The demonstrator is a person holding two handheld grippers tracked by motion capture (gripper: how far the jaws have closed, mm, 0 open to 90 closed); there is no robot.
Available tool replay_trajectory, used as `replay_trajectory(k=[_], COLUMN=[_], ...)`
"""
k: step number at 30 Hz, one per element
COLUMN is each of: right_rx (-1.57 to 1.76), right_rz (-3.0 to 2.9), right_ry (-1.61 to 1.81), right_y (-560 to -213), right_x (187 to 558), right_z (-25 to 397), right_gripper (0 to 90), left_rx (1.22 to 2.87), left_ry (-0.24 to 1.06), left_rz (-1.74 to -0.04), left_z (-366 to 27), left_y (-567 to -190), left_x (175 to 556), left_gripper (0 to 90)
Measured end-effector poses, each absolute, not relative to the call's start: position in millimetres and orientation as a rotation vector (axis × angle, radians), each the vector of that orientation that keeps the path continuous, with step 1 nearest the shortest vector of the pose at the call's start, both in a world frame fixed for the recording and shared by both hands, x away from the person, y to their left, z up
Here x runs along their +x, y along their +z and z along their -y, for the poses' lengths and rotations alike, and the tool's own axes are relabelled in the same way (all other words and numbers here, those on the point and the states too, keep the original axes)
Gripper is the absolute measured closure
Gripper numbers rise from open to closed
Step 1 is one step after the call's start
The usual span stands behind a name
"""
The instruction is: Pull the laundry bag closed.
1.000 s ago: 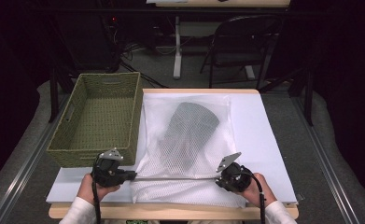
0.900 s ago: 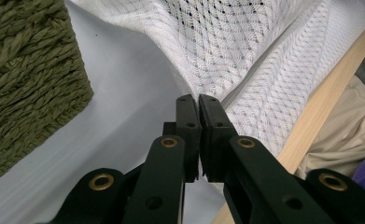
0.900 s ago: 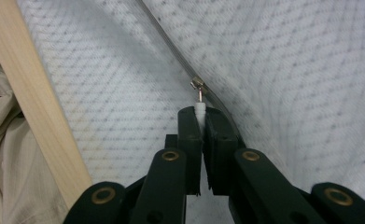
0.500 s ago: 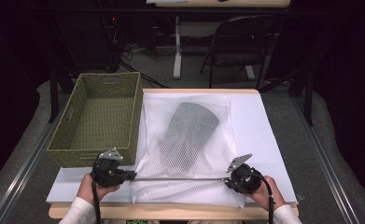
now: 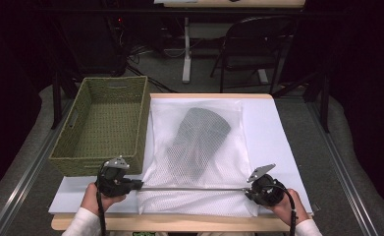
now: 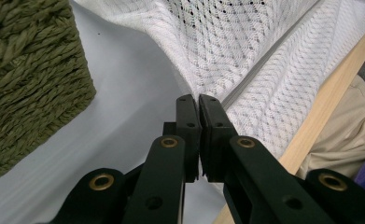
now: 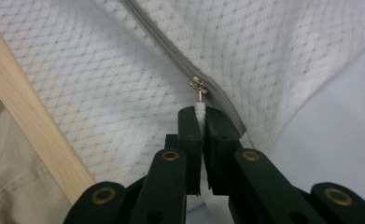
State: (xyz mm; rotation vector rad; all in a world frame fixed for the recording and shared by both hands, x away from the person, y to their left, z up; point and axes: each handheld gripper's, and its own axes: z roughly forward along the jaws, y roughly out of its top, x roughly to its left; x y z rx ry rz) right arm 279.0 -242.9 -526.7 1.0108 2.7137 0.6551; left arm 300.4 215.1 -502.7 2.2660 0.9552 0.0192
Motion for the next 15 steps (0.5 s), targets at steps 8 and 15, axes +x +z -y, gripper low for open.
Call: replay_trajectory(k=[8,15], right_rx=[1.062,1.097], right_rz=[-2.693,-2.671], right_ry=[0.624,0.602], right_y=[-527,-528], right_x=[277,276], right_z=[249,254], right_gripper=[86.8,86.9], left_rx=[2.262,2.253], left_ry=[0.014,0.015], left_rz=[-0.958,-0.948], left_z=[-215,-216], left_y=[-503,-502], left_x=[301,301], left_gripper=[88.0,88.0])
